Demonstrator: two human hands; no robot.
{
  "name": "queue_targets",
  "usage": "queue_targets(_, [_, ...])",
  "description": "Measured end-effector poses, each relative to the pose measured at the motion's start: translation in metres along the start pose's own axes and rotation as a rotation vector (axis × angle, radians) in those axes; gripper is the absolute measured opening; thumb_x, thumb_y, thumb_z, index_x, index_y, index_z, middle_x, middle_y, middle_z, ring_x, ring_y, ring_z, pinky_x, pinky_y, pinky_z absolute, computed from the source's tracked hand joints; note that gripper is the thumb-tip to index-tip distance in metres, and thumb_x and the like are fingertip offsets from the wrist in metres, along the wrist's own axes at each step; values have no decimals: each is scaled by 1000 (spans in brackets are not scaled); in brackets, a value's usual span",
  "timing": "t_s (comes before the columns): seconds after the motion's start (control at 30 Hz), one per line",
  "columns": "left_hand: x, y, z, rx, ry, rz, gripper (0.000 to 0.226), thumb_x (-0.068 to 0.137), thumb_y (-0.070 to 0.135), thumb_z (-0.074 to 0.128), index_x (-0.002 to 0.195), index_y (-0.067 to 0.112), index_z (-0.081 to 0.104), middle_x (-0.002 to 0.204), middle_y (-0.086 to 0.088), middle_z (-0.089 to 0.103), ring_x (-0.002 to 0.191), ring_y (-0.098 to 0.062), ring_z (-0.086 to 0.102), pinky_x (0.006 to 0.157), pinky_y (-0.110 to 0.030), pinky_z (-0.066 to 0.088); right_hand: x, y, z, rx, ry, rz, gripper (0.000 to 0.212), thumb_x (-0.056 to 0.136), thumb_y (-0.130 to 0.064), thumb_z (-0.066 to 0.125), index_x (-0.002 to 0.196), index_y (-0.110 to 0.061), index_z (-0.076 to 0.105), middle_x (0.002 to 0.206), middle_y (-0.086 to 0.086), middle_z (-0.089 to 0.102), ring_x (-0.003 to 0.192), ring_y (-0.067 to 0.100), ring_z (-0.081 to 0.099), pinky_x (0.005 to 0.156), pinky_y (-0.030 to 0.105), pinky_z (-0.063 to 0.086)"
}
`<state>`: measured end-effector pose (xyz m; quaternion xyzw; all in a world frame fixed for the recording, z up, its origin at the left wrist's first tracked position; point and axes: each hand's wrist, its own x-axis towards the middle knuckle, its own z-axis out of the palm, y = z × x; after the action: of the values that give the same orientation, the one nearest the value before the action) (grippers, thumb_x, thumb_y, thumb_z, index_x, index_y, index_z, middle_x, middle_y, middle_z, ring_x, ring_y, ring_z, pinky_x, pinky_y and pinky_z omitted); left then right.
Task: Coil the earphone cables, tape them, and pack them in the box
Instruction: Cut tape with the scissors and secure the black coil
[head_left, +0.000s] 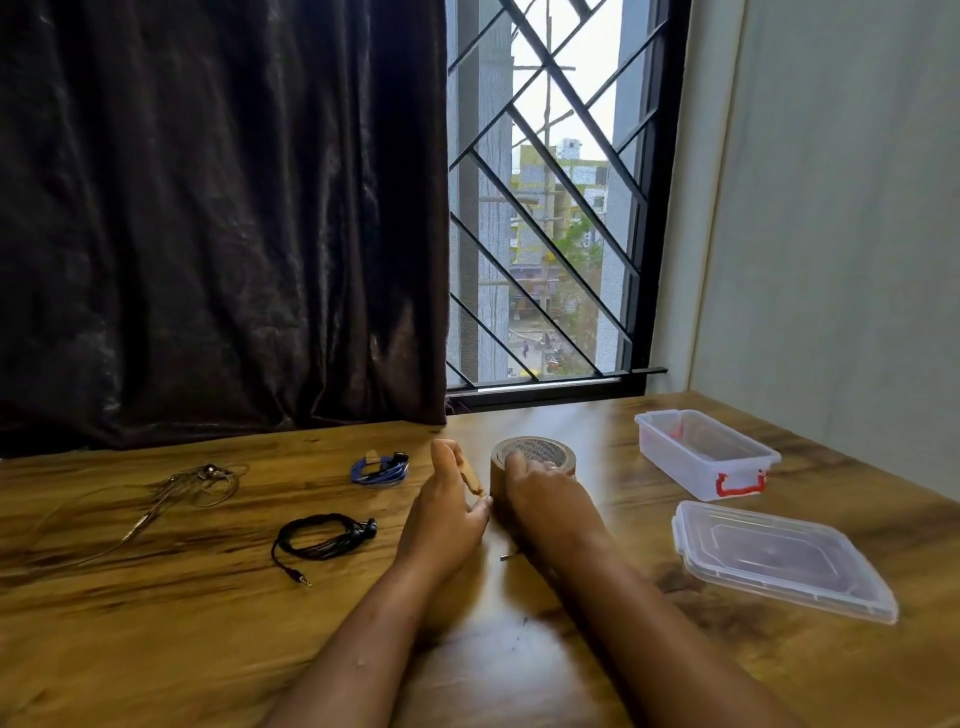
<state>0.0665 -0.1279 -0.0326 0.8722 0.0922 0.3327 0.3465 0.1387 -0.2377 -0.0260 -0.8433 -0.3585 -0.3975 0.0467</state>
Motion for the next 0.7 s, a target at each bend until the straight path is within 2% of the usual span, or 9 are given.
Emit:
queue_targets(0.2, [2, -4, 2, -29, 8, -25, 48, 81, 12, 67, 101, 24, 25, 79, 5, 53, 70, -17, 61, 68, -45, 54, -1, -1, 12, 2, 11, -33, 56, 43, -4, 84, 81, -5, 44, 51, 13, 59, 37, 26, 59, 27, 25, 40])
queue_targets(0.33, [3, -4, 1, -77, 2, -47, 52, 80, 11, 70, 100, 25, 24, 77, -1, 58, 66, -18, 63, 64, -43, 55, -2, -2, 11, -51, -18, -17, 40, 43, -6, 86, 76, -4, 62, 53, 14, 61, 38, 27, 60, 27, 27, 41])
queue_targets(0.47, [-2, -1, -5, -145, 30, -90, 55, 78, 13, 72, 100, 28, 24, 80, -7, 60, 69, -21, 64, 62, -41, 56, -3, -3, 14, -108, -54, -11, 32, 50, -8, 84, 74, -7, 63, 55, 14, 62, 41, 26, 61, 29, 30, 43])
queue_targets(0.53, [-7, 2, -11, -179, 66, -126, 55, 78, 14, 73, 98, 30, 24, 83, -10, 61, 70, -22, 64, 63, -40, 56, -2, -2, 13, -79, -84, 24, 33, 54, -5, 81, 78, -5, 58, 56, 16, 62, 42, 28, 62, 30, 33, 45])
queue_targets(0.6, [-12, 6, -20, -273, 95, -167, 50, 80, 12, 71, 97, 26, 27, 81, -12, 62, 63, -20, 64, 60, -40, 56, -3, -3, 6, -42, -98, 55, 36, 60, -3, 72, 83, -4, 45, 57, 16, 62, 44, 31, 63, 30, 33, 47])
queue_targets(0.63, [-15, 8, -27, -333, 102, -189, 46, 81, 10, 70, 97, 23, 28, 82, -12, 63, 60, -18, 64, 58, -38, 55, -2, -3, 2, -31, -98, 59, 32, 65, -4, 66, 87, -4, 42, 64, 19, 63, 54, 35, 67, 35, 37, 51])
queue_targets(0.67, [-18, 9, -35, -393, 98, -212, 42, 83, 9, 68, 98, 20, 30, 83, -13, 64, 58, -16, 63, 55, -34, 54, -2, -3, -2, -12, -122, 66, 28, 71, -3, 61, 94, -2, 45, 78, 23, 66, 74, 41, 69, 50, 46, 57])
queue_targets(0.7, [-20, 10, -42, -445, 85, -230, 39, 85, 8, 66, 99, 19, 31, 85, -13, 64, 58, -15, 63, 53, -30, 52, -2, -5, -4, -12, -135, 70, 31, 73, -4, 63, 102, -2, 53, 95, 23, 67, 96, 46, 65, 69, 56, 55])
